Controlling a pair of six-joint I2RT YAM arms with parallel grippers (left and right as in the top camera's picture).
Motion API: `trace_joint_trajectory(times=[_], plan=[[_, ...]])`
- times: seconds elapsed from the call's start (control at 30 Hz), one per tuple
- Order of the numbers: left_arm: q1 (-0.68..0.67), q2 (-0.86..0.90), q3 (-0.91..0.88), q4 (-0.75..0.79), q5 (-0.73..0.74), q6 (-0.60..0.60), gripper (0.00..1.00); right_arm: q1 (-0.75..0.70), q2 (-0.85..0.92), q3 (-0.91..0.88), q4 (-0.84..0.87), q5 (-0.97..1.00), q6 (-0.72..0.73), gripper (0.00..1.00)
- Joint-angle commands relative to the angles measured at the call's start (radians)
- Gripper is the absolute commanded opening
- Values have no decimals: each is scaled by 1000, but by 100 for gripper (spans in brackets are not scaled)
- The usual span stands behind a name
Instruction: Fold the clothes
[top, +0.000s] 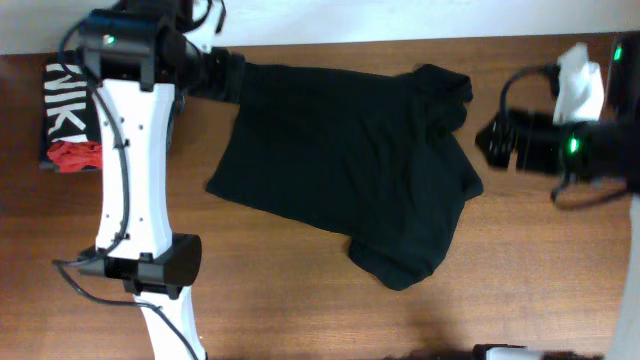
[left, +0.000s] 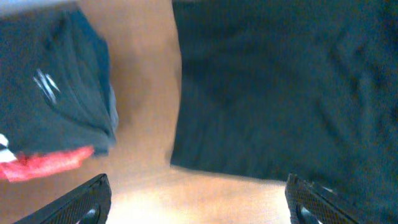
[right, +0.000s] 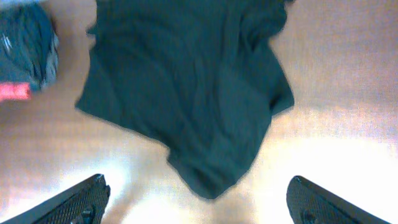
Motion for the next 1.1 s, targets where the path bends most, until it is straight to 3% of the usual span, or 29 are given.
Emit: trace_joint_trajectory(times=[0.0,0.33,0.43,0.6,1.07], plan=[[11,-33,-172,-3,-44,-10,89,43,-63,-168,25,56,27,95],[63,-33,-636,251,-40,-178,81,63,-109,-603,275,-14,61,95],[63,-33,-782,379,-9,-221,73,63,-108,-687,333,-16,60,95],[63,-33,-959,509,12,-270,65,63,-108,-710,343,-14,56,95],[92,-31,-1192,718,-65,-249,65,63,-108,-710,346,-9,49,95]])
